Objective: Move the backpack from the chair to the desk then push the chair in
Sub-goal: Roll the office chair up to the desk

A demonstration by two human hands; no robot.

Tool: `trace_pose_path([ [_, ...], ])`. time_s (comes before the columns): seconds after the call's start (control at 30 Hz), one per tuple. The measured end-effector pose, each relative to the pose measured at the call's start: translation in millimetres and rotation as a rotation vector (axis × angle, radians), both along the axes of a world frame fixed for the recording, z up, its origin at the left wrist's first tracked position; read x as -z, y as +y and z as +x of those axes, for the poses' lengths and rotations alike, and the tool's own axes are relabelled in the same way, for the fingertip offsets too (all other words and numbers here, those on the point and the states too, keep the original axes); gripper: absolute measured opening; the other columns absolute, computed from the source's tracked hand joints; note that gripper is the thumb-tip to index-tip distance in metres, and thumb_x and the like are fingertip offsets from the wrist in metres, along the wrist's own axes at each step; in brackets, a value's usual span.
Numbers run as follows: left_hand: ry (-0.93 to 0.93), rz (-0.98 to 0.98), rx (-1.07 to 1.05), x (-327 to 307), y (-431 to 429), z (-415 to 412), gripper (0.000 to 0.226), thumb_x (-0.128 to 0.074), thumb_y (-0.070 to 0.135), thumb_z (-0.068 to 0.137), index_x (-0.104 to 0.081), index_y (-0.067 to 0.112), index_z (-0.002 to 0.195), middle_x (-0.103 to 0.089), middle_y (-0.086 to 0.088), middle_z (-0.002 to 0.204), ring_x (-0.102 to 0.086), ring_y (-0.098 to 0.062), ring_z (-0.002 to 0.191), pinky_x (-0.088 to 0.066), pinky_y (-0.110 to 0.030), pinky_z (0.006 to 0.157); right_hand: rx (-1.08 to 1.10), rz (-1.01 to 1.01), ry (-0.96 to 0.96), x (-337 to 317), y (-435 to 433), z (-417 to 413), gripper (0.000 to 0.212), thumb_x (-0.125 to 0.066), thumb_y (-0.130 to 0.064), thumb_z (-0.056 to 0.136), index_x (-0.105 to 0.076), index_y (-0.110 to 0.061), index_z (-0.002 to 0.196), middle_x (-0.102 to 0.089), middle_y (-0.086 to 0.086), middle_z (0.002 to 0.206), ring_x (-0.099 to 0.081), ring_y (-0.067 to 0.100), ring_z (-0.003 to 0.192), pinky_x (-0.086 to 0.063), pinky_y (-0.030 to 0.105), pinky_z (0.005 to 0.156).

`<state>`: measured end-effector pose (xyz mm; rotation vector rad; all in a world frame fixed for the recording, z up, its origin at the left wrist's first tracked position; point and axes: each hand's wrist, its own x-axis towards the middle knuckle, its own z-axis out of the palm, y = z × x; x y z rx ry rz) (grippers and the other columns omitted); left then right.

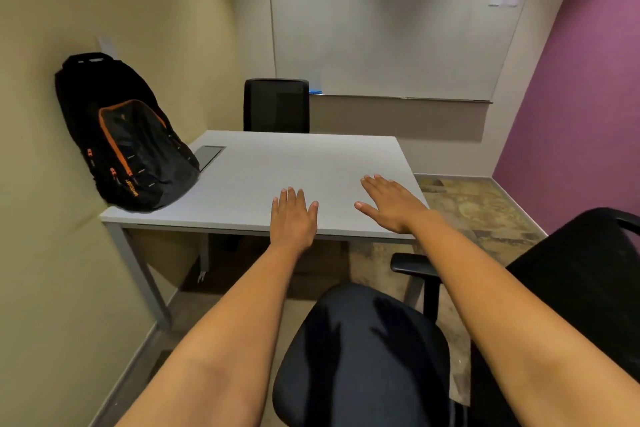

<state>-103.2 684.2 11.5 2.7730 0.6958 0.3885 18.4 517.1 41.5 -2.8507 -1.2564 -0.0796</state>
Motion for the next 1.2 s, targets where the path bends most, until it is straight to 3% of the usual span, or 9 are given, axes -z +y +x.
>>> trace_pose_path([
  [0.27, 0.024, -0.022, -0.148, 19.2, -141.3, 31.6, 0.052, -0.020, 0.033, 0.103, -0.026, 0.005, 0.147, -0.024, -0.017, 0.156, -0.015, -0.030, 0.146, -0.009, -0.043, 0.119, -0.112, -0.066, 0.101, -5.9, -124.6, 46.3, 0.068, -0.022, -0.054, 0.098, -0.009, -0.017, 0.154, -0.008, 0.003, 0.163, -0.005, 0.021, 0.150, -0.005, 0.038, 0.120],
  [0.5, 0.057, -0.095, -0.182, 12.1, -253.4, 49.1, 0.045, -0.028, 0.029, 0.102, -0.048, 0.002, 0.132, -0.049, -0.020, 0.137, -0.037, -0.035, 0.132, -0.026, -0.047, 0.110, -0.121, -0.120, 0.235, 11.6, -223.1, 73.1, 0.067, -0.023, -0.055, 0.098, -0.012, -0.018, 0.154, -0.010, 0.003, 0.162, -0.006, 0.020, 0.150, -0.006, 0.037, 0.119],
  [0.77, 0.082, -0.150, -0.088, 8.5, -331.3, 71.1, 0.046, -0.026, 0.028, 0.103, -0.046, 0.002, 0.134, -0.047, -0.020, 0.139, -0.036, -0.034, 0.133, -0.025, -0.048, 0.113, -0.060, -0.104, 0.249, 12.5, -293.1, 95.9, 0.066, -0.026, -0.054, 0.098, -0.019, -0.017, 0.152, -0.018, 0.004, 0.161, -0.014, 0.021, 0.148, -0.012, 0.039, 0.119],
  [1.0, 0.128, -0.207, -0.170, 11.3, -359.3, 85.4, 0.053, -0.023, 0.035, 0.103, -0.044, -0.001, 0.135, -0.044, -0.019, 0.143, -0.034, -0.032, 0.136, -0.025, -0.047, 0.115, -0.085, -0.136, 0.260, 10.5, -321.8, 112.4, 0.064, -0.026, -0.054, 0.098, -0.029, -0.013, 0.148, -0.030, 0.010, 0.156, -0.025, 0.026, 0.144, -0.022, 0.042, 0.115],
  [1.2, 0.206, -0.298, -0.323, 9.2, -378.0, 105.3, 0.056, -0.022, 0.038, 0.102, -0.040, -0.001, 0.138, -0.040, -0.021, 0.145, -0.033, -0.034, 0.136, -0.025, -0.046, 0.112, -0.192, -0.176, 0.325, 12.7, -331.5, 142.8, 0.067, -0.025, -0.052, 0.099, -0.019, -0.012, 0.152, -0.018, 0.007, 0.161, -0.014, 0.021, 0.148, -0.013, 0.038, 0.119],
])
